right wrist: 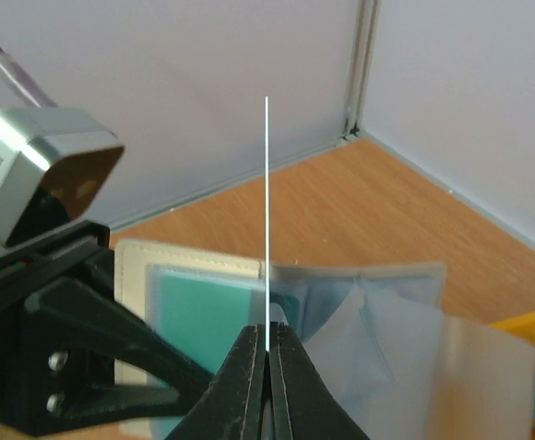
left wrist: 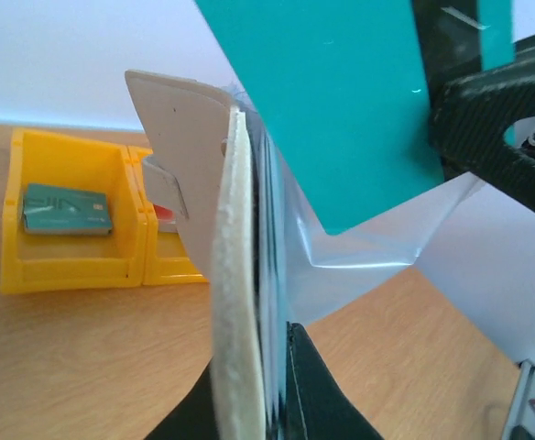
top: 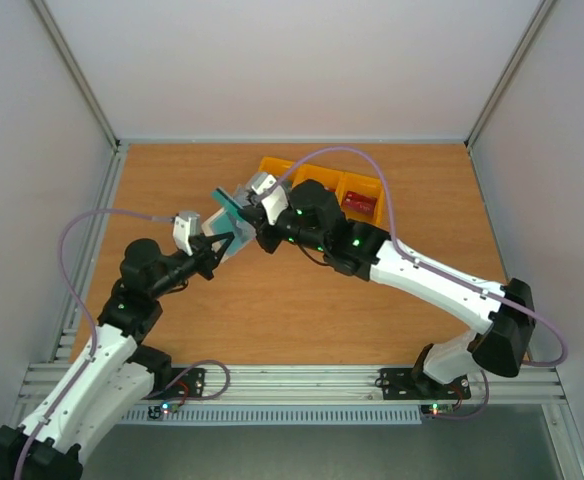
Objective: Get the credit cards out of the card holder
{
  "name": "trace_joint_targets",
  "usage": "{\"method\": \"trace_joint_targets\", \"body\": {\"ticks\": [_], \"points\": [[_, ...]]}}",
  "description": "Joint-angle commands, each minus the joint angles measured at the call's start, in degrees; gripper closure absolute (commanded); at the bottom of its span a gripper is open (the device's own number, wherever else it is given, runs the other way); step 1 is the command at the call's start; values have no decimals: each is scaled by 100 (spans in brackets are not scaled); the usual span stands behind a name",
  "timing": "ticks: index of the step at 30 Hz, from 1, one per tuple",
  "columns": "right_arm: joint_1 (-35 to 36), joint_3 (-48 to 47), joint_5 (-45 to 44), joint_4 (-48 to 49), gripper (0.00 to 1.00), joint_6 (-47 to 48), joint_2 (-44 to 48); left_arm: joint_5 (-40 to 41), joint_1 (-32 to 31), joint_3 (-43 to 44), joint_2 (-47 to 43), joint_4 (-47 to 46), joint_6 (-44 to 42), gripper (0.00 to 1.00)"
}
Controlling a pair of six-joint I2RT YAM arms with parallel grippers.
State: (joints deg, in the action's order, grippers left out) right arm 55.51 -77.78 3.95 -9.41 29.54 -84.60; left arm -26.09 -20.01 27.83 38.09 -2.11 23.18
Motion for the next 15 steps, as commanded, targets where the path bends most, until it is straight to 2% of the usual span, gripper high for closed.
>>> {"method": "trace_joint_targets", "body": {"ticks": [1, 3, 6, 7, 10, 15], "points": [[-252, 548, 340, 546, 97, -869, 630, -77, -29, 194, -27, 653, -942, 100], [-455, 942, 665, 671, 96, -1412, 855, 104, -30, 342, 27, 987, -1159, 100], [-514, 1577, 1017, 905, 94, -1722, 1072, 248, -30, 518, 69, 1463, -1723, 100], [-517, 1860, 1045, 1265, 94, -1963, 1066, 169, -29, 543, 75, 1543, -1994, 100], [-515, 2544, 1085, 2437, 93, -2303, 691, -333, -38, 648, 333, 1787, -2858, 100], [-555, 2898, 934, 3959, 91, -2584, -282, -1000, -39, 1282, 1495, 3009, -3413, 100]]}}
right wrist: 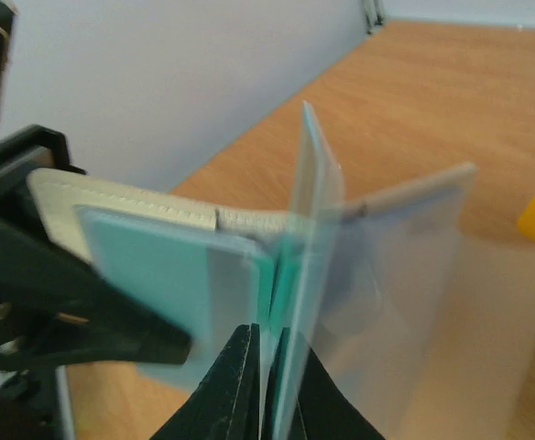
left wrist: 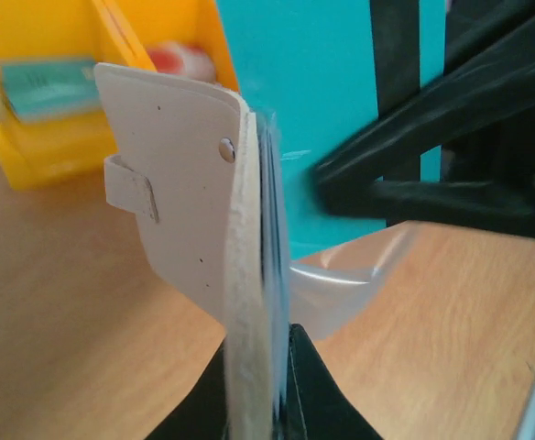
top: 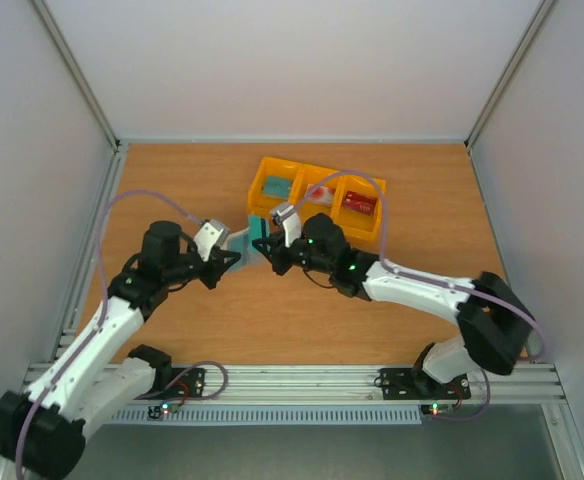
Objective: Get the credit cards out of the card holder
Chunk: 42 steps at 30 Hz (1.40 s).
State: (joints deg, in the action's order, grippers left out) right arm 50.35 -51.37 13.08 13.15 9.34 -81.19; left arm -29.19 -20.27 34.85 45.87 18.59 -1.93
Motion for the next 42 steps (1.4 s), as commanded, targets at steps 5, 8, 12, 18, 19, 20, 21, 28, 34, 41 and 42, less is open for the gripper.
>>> {"method": "trace_joint_targets", "body": {"ticks": [5, 8, 12, 18, 19, 20, 21, 28, 34, 41, 42], "points": [[-202, 453, 33, 2110, 89, -768, -1316, -583, 14, 1157, 1504, 1679, -1011, 100], [-373, 398, 227, 1892, 83, -824, -1463, -691, 15, 1138, 1703, 1403, -1130, 100], [-455, 530, 200, 1743, 81, -618, -1262, -580, 15, 1037, 1927, 1274, -1026, 100], [-497, 424, 433, 1500, 85, -586, -1287, -564, 9, 935, 1967, 1266, -1094, 100], [-514, 391, 493, 1501, 92, -646, -1341, -574, 14, 912, 1967, 1211, -1056, 100], [-542, 380, 519, 1484, 96, -741, -1354, -576, 14, 890, 1967, 1182, -992, 100], [-576, 408, 551, 1495, 97, -839, -1349, -568, 15, 865, 1969, 1170, -938, 100], [-843, 689, 519, 1212, 92, -1034, -796, -257, 14, 686, 1900, 1266, -1137, 100], [-978, 723, 668, 932, 94, -777, -408, -40, 15, 655, 1887, 1213, -1272, 100], [-1109, -692, 798, -1106, 99, 703, -201, 514, 193, 743, 1620, 1059, -679, 100], [-1121, -1087, 835, -1625, 99, 988, -345, 477, 311, 750, 1527, 1027, -350, 100]]}}
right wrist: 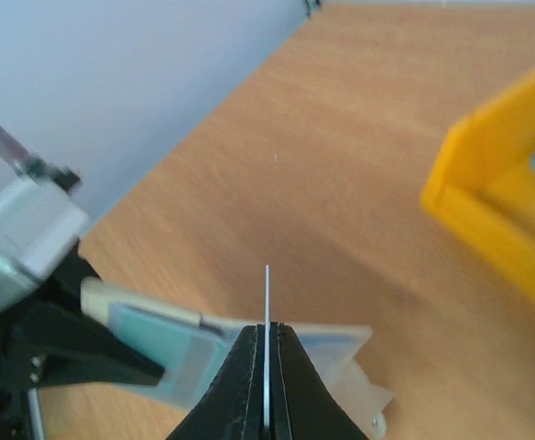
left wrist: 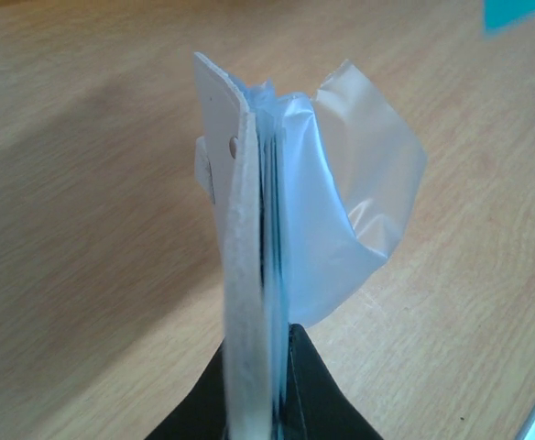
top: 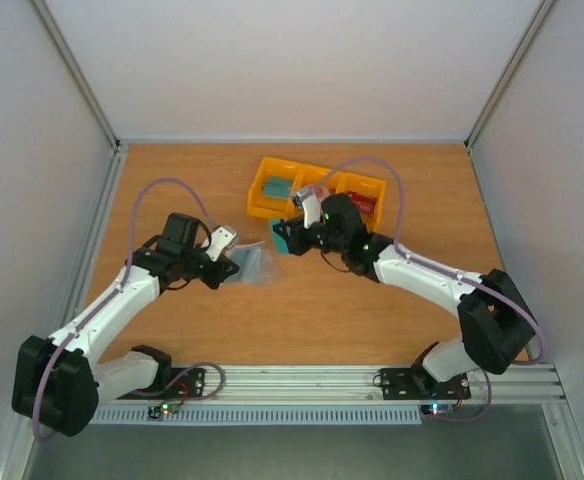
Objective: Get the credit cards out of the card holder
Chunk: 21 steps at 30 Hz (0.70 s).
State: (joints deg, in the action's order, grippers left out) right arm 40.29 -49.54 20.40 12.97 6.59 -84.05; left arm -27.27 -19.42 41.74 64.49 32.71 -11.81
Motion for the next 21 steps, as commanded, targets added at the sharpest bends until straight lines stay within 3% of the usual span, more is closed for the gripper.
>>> {"method": "trace_joint_targets", "body": {"ticks": [1, 4, 7, 14, 21], "points": [[-132, -1606, 177, -2103, 99, 1440, -209, 223, 318, 58, -457, -407, 828, 100], [-158, -2145, 220, -2352, 99, 1675, -612, 210, 401, 68, -870, -425, 1456, 100], [-204, -2760, -275, -2523, 99, 2416, -1025, 426, 655, 92, -1140, -196, 2281, 100], [-233, -5248, -1452, -3108, 99, 4501, -3077, 520, 1432, -518, -1759, -72, 4413, 100], [-269, -6641, -2301, -3259, 99, 5772, -4572, 467, 1801, -1085, -2089, -243, 5303, 100]]}}
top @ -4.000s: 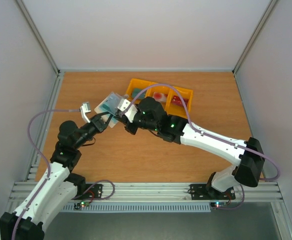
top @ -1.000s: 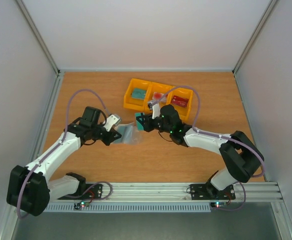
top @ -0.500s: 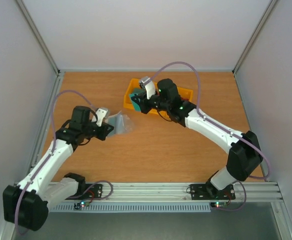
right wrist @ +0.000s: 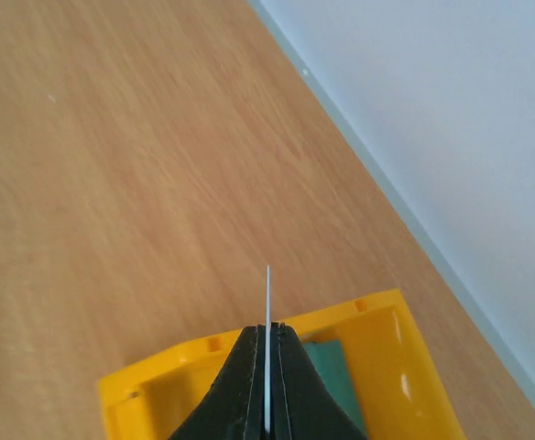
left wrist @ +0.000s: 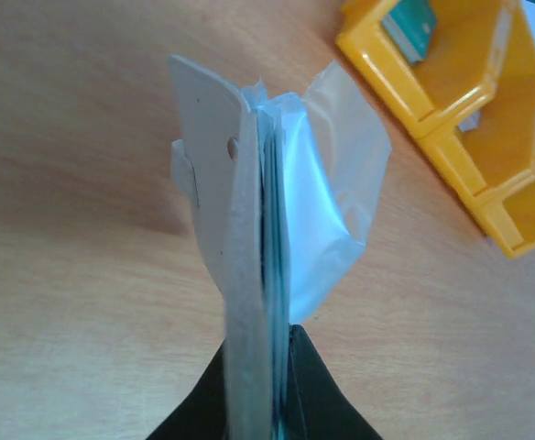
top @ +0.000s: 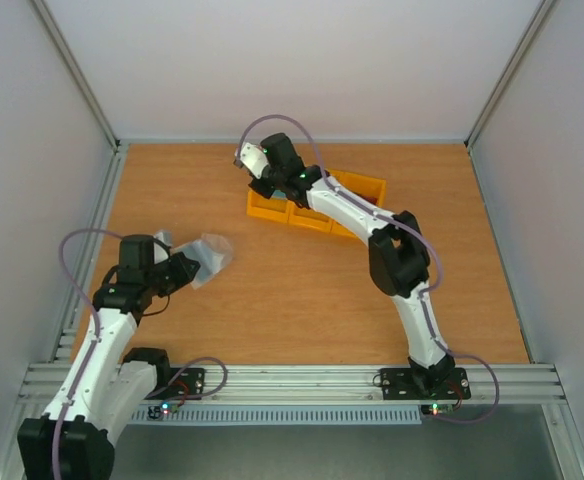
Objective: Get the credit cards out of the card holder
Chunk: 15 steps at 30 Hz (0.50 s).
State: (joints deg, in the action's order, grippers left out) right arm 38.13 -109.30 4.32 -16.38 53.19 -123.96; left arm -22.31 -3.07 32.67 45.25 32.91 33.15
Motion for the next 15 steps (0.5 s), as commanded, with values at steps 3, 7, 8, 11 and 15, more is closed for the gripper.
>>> {"method": "trace_joint_targets", "body": {"ticks": [3, 7, 8, 11, 15], "points": [[-68, -1069, -983, -450, 99, 1379, -1026, -45, 201, -195, -170, -328, 810, 100], [-73, -1048, -1314, -304, 99, 1760, -1225, -3, 202, -173, -179, -374, 692, 100], [-81, -1023, -1356, -289, 99, 1896, -1256, -6, 204, -180, -177, -405, 685, 100], [-103, -940, -1509, -197, 99, 2336, -1344, -27, 211, -186, -181, -453, 684, 100], [-196, -1032, -1626, -196, 99, 2667, -1520, -46, 210, -182, -160, -516, 675, 100]]}}
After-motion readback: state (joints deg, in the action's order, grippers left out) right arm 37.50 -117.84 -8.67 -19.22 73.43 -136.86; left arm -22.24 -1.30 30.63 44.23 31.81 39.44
